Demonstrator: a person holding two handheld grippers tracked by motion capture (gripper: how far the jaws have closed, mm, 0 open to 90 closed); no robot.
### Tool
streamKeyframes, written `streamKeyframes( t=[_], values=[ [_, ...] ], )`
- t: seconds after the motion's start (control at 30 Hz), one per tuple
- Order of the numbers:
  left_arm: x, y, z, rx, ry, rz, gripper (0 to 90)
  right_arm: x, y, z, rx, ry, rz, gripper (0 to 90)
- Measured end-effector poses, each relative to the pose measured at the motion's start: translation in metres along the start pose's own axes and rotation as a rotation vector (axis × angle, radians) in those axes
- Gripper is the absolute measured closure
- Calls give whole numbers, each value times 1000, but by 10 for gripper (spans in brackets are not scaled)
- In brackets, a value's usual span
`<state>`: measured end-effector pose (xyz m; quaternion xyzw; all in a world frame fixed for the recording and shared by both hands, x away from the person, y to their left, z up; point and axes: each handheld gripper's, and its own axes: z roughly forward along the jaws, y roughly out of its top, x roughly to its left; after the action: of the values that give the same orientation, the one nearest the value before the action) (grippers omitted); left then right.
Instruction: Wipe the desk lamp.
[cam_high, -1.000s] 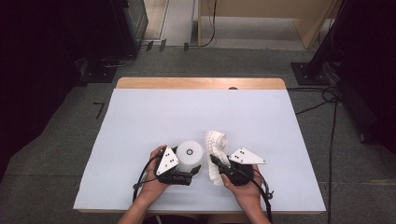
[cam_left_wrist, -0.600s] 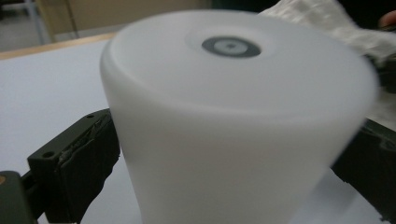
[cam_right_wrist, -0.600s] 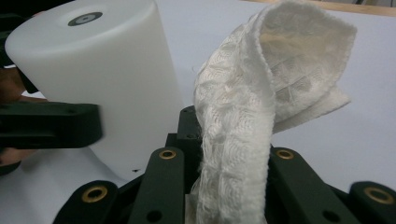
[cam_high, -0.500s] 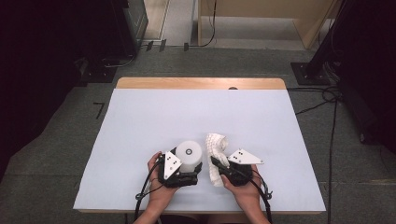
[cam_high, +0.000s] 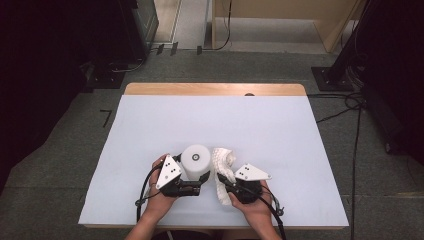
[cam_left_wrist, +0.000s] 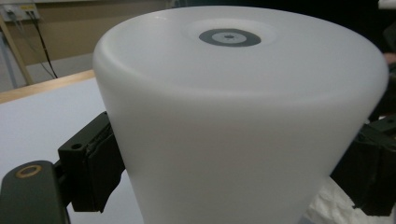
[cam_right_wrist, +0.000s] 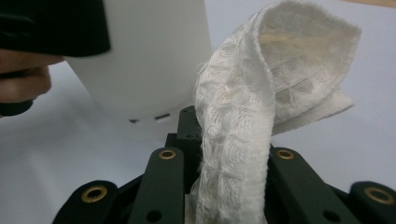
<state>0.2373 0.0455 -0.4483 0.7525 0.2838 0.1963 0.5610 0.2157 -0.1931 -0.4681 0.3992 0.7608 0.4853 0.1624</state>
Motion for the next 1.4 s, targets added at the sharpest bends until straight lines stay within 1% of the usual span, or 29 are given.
streamKeyframes(
  t=[0.07, 0.1, 0.13, 0.2, 0.3, 0.37, 0.43, 0.5, 0.53, 0.57, 0.6, 0.63, 0.7, 0.8, 0.83, 0.87, 0.93, 1.03, 1.07, 1.1, 1.13, 1.17, 1.2, 1.23, 1.27, 1.3, 1.33, 1.37, 1.4],
  values=[
    [0, -3, 2, 14, -22, 7, 89, 4, 4, -3, -14, 0, -17, 756],
    [0, -5, 4, 29, -30, 11, 89, 6, 7, -6, -22, -4, -24, 756],
    [0, -6, 6, 43, -33, 14, 89, 7, 10, -10, -39, -8, -30, 756],
    [-1, -10, 9, 55, -44, 14, 89, 9, 19, -20, -80, -7, -24, 756],
    [-3, -11, 12, 62, -54, 11, 89, 11, 29, -34, -147, -10, -34, 756],
    [-3, -9, 11, 51, -53, 9, 89, 13, 30, -36, -156, -24, -57, 756],
    [0, -7, 9, 40, -48, -1, 89, 13, 25, -30, -130, -24, -52, 756],
    [2, -6, 8, 28, -44, -9, 89, 10, 16, -19, -75, -19, -36, 756],
    [3, -6, 7, 25, -45, -9, 89, 9, 11, -13, -35, -15, -31, 755],
    [3, -6, 7, 21, -52, -10, 90, 7, 8, -7, -1, -9, -39, 754],
    [3, -6, 7, 25, -55, -5, 90, 5, 5, -3, 28, -9, -34, 754],
    [3, -7, 8, 23, -54, 0, 90, 4, 3, -1, 34, -7, -34, 754],
    [2, -8, 10, 23, -66, 5, 90, 4, 6, -5, 28, -11, -20, 753],
    [2, -13, 14, 45, -70, 12, 89, 3, 16, -17, -47, -6, -17, 752],
    [2, -13, 14, 45, -70, 12, 89, 3, 16, -17, -47, -6, -17, 752],
    [1, -17, 17, 60, -70, 16, 89, 3, 22, -26, -93, -4, -17, 752],
    [1, -20, 20, 77, -68, 23, 89, 1, 23, -28, -97, -7, -24, 751],
    [0, -23, 22, 81, -60, 21, 88, -3, 20, -27, -90, -12, -10, 750],
    [1, -24, 22, 79, -64, 6, 88, -5, 18, -25, -81, -21, -6, 750],
    [1, -24, 21, 78, -62, 1, 88, -8, 14, -22, -62, -38, -1, 750],
    [1, -24, 20, 75, -56, -12, 86, -10, 9, -17, -39, -42, 8, 750],
    [1, -25, 19, 63, -57, -22, 83, -11, 7, -15, -26, -45, 9, 750],
    [1, -24, 18, 51, -66, -34, 59, -12, 4, -12, -10, -46, 17, 750],
    [1, -24, 18, 51, -66, -34, 34, -12, 4, -12, -10, -46, 17, 750],
    [0, -23, 16, 44, -70, -41, 34, -12, 1, -9, 3, -40, 26, 750],
    [-2, -21, 14, 37, -56, -38, 11, -11, -1, -6, 20, -35, 27, 750],
    [-3, -21, 13, 34, -49, -40, 0, -9, -2, -4, 27, -34, 16, 750],
    [-6, -20, 11, 25, -20, -40, 0, -6, -2, -2, 31, -26, 14, 750],
    [-9, -20, 11, 26, 6, -46, 0, -5, -2, -2, 29, -27, 13, 750]
  ],
)
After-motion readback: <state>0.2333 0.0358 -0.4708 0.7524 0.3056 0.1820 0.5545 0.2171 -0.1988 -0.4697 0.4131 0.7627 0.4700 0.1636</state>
